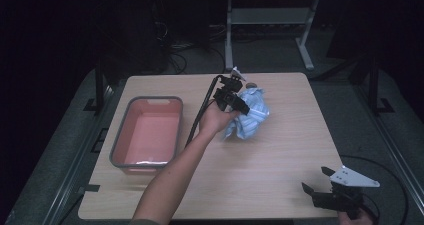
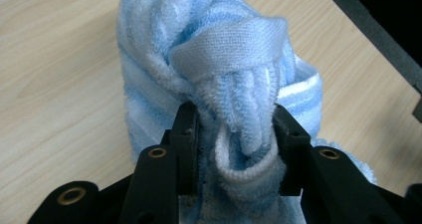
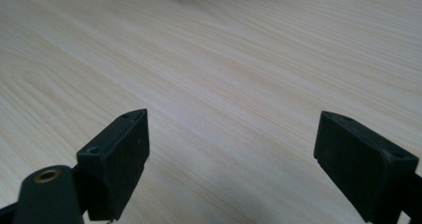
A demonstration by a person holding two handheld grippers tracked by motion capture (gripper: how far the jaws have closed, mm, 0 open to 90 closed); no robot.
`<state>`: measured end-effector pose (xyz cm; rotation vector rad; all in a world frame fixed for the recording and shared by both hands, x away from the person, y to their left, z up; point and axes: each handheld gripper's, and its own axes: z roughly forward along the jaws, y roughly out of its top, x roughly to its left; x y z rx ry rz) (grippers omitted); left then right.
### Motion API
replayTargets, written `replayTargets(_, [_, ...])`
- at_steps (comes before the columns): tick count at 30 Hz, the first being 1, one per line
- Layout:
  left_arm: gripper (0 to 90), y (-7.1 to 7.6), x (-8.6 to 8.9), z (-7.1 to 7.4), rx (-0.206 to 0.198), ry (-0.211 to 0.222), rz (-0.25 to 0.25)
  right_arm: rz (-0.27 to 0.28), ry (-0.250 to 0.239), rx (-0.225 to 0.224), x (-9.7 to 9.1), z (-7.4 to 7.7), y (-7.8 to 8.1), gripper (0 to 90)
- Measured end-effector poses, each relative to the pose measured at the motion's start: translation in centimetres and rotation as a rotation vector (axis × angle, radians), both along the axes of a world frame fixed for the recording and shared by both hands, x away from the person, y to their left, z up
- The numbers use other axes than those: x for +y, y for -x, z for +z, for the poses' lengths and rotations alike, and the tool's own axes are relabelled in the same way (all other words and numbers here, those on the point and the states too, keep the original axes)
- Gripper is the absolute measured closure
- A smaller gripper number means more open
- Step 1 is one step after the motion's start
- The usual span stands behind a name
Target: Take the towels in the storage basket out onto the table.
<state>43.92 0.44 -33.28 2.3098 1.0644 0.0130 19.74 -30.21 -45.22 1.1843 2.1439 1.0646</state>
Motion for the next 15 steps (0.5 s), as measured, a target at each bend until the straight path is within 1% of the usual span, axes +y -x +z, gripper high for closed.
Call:
replayTargets(2, [62.0,0.1,-0.4,-0.3,-0.005,0.003,0.007,0.003,0.004,-0.001,0.0,0.0,0.0,13.7])
replayTargets(6, [62.0,-0.1,-0.7,-0.7,-0.001,-0.003,0.004,0.003,0.004,-0.001,0.0,0.0,0.0,13.7])
replayTargets(10, [61.8,-0.2,-0.9,-1.5,0.005,0.004,0.018,-0.001,-0.005,0.0,0.0,-0.1,0.0,13.7])
replayTargets(15, [61.8,-0.3,-1.2,-2.6,0.012,-0.006,0.017,-0.003,-0.007,0.004,0.0,-0.1,-0.1,13.6])
